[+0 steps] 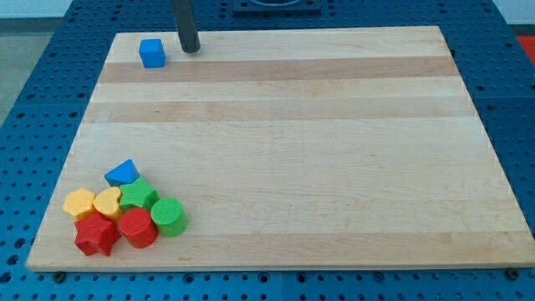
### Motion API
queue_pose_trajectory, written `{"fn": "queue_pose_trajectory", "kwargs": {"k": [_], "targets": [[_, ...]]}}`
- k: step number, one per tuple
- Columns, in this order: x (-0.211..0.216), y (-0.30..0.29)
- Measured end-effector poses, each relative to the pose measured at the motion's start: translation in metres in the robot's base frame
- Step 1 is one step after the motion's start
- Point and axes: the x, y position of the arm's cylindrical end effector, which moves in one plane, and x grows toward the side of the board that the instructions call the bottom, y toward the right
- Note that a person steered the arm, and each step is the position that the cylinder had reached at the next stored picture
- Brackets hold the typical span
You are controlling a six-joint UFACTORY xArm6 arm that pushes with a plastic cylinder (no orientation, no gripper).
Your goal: Nudge the blue cube left a bit
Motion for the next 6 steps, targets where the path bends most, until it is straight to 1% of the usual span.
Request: {"fn": "queue_pose_trajectory", "kwargs": {"k": [4,5,6], "targets": [[0.008,-0.004],[0.004,-0.044],[-0.001,-0.044]]}}
